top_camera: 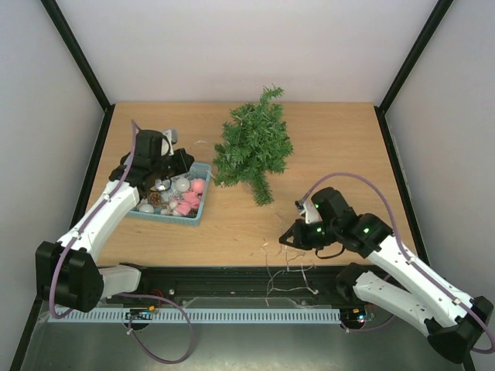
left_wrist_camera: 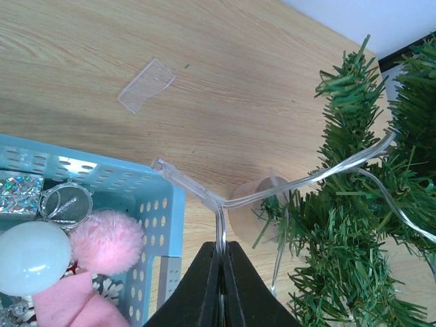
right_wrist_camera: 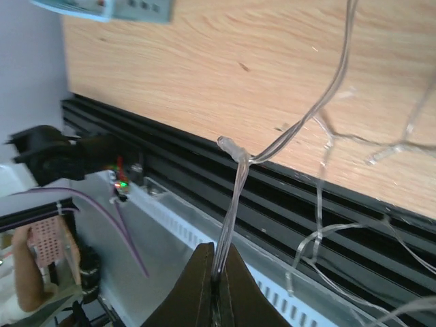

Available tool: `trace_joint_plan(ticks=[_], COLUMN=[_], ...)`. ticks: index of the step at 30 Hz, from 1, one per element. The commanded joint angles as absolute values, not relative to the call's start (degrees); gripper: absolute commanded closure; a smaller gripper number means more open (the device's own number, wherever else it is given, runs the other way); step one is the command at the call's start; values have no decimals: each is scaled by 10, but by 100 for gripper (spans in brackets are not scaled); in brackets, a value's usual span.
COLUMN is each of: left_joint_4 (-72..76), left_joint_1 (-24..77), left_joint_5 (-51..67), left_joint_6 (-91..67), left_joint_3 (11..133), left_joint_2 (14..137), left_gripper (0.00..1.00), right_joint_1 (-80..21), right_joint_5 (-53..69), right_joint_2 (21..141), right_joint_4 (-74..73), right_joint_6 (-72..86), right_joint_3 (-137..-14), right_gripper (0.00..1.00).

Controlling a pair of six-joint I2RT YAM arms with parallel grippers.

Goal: Decorate the small christmas tree

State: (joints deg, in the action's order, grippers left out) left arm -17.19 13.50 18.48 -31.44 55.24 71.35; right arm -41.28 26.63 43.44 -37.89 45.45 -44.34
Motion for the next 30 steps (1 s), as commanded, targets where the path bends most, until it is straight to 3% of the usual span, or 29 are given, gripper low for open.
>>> trace_joint_plan(ticks=[1,15,22,30], left_joint_4=[-172,-197,-252,-284], left_joint_1=[139,136,132,127], left_joint_5=[191,186,179,165], left_joint_6=[-308,-284,-253,-226], left_joint_3=[566,549,551,525], left_joint_2=[714,711,687,675], left_gripper=[98,98,97,98], right_joint_1=[-416,-418,-422,-463], right_joint_5=[276,492,535,481], right_joint_2=[416,397,413,475], right_joint_4=[-366,-340,-321,-339], right_joint_6=[460,464,463,414], right_joint_3=[-404,-489,-536,-514], right_gripper=[99,99,99,99])
